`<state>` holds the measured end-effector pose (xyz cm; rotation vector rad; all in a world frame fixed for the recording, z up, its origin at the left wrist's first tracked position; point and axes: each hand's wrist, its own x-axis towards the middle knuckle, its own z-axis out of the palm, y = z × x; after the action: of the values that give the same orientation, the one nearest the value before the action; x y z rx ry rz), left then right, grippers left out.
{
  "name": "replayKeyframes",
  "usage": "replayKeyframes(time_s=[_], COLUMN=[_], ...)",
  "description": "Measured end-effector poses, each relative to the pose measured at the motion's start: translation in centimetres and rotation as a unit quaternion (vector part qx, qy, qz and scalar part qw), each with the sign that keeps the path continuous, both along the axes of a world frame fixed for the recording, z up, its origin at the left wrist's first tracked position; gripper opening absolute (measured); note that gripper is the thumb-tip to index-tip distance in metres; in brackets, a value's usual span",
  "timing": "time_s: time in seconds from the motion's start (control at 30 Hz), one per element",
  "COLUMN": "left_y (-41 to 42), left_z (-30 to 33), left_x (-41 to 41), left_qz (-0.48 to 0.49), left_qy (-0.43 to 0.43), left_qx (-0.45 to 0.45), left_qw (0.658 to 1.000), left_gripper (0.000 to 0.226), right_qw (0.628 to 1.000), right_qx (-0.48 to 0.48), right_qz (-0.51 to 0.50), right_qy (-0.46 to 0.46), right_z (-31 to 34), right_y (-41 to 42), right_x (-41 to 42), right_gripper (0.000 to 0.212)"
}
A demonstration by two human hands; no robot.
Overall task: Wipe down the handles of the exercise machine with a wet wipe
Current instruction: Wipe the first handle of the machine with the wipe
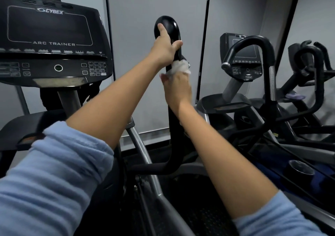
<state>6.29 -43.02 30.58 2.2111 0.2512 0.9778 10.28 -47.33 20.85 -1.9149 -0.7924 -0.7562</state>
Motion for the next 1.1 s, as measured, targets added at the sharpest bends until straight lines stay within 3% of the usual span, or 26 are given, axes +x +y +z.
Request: replayKeyframes(time_s=[0.1,0.27,0.37,0.5,0.63,0.73,0.83,0.93,1.1], left_y=[0.1,0.2,0.2,0.3,0.4,0.5,0.5,0.8,1.2], left_z=[0.0,-0.1,0.0,-0.1,-0.3,-0.4,-0.3,-1.1,-7.3], left_x=[0.1,0.2,0.2,0.3,0.4,0.6,0.6,-0.2,-2.5], left_qz=[-0.001,-0.006,-0.003,-0.004,-0.006,-0.002,-0.007,-0.065,-0.097], left_qy=[-0.003,-0.002,0.000,-0.004,-0.009,-0.009,-0.009,-0.021,-0.006], left_qx=[-0.001,0.000,0.009,0.005,0.005,0.004,0.003,-0.030,-0.170], left_qw=[1.000,1.000,1.000,1.000,1.000,1.000,1.000,0.997,0.981], left_gripper=[0.079,0.078,0.078,0.079,0.078,0.078,0.080,0.081,0.048], right_qw=[0.995,0.970,0.979,0.982,0.988,0.992,0.998,0.999,0.999], right_qx=[0.063,0.096,0.077,0.089,0.110,0.085,0.039,0.000,-0.002], right_qz=[0.060,0.157,0.146,0.142,0.074,0.044,0.014,-0.016,-0.011], right_qy=[0.044,0.156,0.119,0.088,0.077,0.077,0.056,0.052,0.036], right_z=[1.8,-2.5,-0.3,3.3,-1.4,-5.7,-3.7,-0.3,-1.0], right_y=[0.0,-2.5,-2.2,-1.3,-1.4,-2.1,-1.6,-0.5,-0.5], right_x=[0.4,-0.7,-0.4,0.0,-0.9,-2.1,-1.6,-0.9,-0.4], right_gripper=[0.042,0.036,0.035,0.017,0.036,0.036,0.040,0.064,0.080])
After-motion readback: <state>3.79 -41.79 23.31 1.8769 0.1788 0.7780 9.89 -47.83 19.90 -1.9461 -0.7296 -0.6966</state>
